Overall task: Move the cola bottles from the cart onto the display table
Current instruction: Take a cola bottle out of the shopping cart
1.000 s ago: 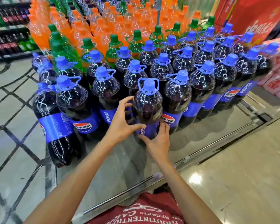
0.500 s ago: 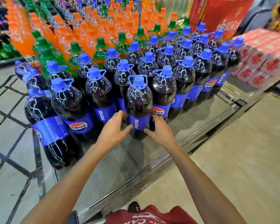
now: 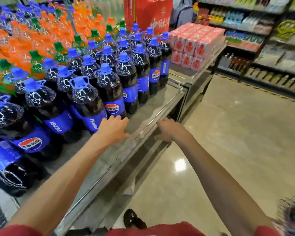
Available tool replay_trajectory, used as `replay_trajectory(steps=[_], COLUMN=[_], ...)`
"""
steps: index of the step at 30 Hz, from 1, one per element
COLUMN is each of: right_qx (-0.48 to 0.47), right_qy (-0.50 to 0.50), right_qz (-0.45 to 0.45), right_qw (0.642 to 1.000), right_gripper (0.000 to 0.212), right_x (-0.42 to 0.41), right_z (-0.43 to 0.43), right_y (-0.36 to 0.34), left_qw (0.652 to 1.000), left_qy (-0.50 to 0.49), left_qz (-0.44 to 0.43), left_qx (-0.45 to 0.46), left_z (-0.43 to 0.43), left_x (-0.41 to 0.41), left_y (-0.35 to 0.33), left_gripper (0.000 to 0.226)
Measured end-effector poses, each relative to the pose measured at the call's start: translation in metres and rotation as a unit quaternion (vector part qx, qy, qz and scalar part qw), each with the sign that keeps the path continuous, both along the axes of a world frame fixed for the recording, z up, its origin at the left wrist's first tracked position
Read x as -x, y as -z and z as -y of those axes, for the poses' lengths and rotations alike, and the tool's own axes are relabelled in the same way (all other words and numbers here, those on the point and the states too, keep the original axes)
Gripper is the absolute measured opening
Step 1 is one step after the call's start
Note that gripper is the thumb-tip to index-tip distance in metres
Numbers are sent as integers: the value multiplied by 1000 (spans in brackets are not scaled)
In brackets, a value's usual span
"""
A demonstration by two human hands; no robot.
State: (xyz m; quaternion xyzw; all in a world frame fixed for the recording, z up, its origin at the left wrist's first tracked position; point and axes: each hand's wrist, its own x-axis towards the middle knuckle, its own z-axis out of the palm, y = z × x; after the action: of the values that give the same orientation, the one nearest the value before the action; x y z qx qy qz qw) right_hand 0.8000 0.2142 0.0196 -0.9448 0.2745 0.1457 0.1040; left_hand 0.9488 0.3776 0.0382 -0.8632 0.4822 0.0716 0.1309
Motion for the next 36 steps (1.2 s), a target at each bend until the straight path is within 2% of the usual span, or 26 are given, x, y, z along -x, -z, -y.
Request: replay_trajectory(steps=[4, 11, 17, 24, 31, 36], right_qx=[7, 23, 30, 3, -37, -60], right_qy=[59, 169, 272, 402, 512, 561], right_qz=[-17, -10, -17, -25, -14, -13], right_qw=[998, 985, 962, 915, 858, 825], right_gripper=[65, 70, 68, 72, 53, 58], right_x=[79, 225, 348, 482, 592, 666], right_z=[13, 14, -3, -32, -60, -59], right_y=[-13, -17, -11, -8, 0, 11], left_qw=[998, 981, 958, 926, 869, 836], left_qy=[57, 192, 288, 378, 490, 536], left_qz=[17, 34, 4, -11, -40, -78], left_qx=[9, 4, 8, -6, -57, -86], left_z=[38, 86, 116, 141, 163, 191], left_x=[54, 170, 285, 424, 543, 626], left_y=[-13, -14, -14, -2, 20, 29], left_gripper=[59, 49, 60, 55, 58, 54])
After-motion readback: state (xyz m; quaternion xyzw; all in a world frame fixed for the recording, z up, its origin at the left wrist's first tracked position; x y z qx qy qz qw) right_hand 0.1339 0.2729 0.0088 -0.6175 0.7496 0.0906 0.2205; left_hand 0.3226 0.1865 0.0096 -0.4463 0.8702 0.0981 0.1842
